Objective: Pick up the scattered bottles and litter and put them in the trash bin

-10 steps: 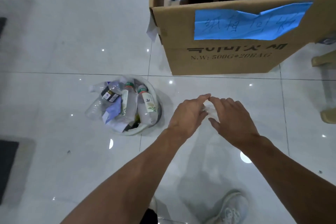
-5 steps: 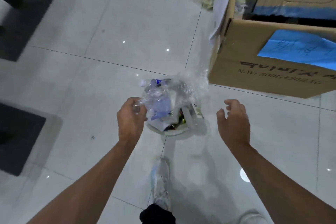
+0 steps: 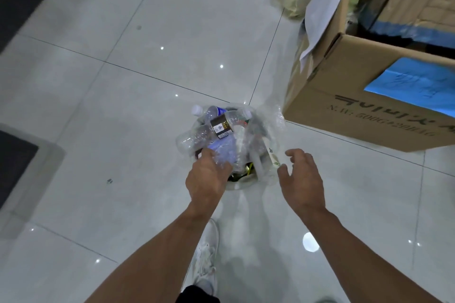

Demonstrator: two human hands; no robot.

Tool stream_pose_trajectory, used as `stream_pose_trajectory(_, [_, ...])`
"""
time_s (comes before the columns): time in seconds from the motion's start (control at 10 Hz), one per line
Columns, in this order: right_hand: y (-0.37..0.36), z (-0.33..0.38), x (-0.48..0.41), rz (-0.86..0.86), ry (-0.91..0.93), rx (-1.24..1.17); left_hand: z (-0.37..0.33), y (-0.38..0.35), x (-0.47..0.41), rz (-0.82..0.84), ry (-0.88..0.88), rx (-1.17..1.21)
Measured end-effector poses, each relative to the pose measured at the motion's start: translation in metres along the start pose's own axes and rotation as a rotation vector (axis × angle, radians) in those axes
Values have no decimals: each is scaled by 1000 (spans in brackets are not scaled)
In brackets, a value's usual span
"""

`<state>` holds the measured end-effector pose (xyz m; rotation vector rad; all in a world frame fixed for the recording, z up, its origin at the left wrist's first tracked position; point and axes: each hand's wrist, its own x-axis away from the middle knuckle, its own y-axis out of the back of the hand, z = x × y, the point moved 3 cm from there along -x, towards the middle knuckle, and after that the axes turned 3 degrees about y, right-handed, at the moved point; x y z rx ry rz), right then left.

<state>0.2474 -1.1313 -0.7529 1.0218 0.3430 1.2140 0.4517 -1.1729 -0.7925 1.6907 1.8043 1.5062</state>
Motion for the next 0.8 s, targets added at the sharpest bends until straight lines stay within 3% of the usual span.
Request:
stream_pose_trajectory(0.3, [-6, 4, -6, 41, -50, 0, 0, 18, -1, -29, -154, -24])
stream_pose_trajectory(0.6, [-6, -4, -12, 36, -55, 9, -4, 17, -8, -30, -143, 1])
stream_pose_trajectory(0.8, [-3, -9, -10, 29, -76, -8, -8, 21, -10, -90, -117, -102])
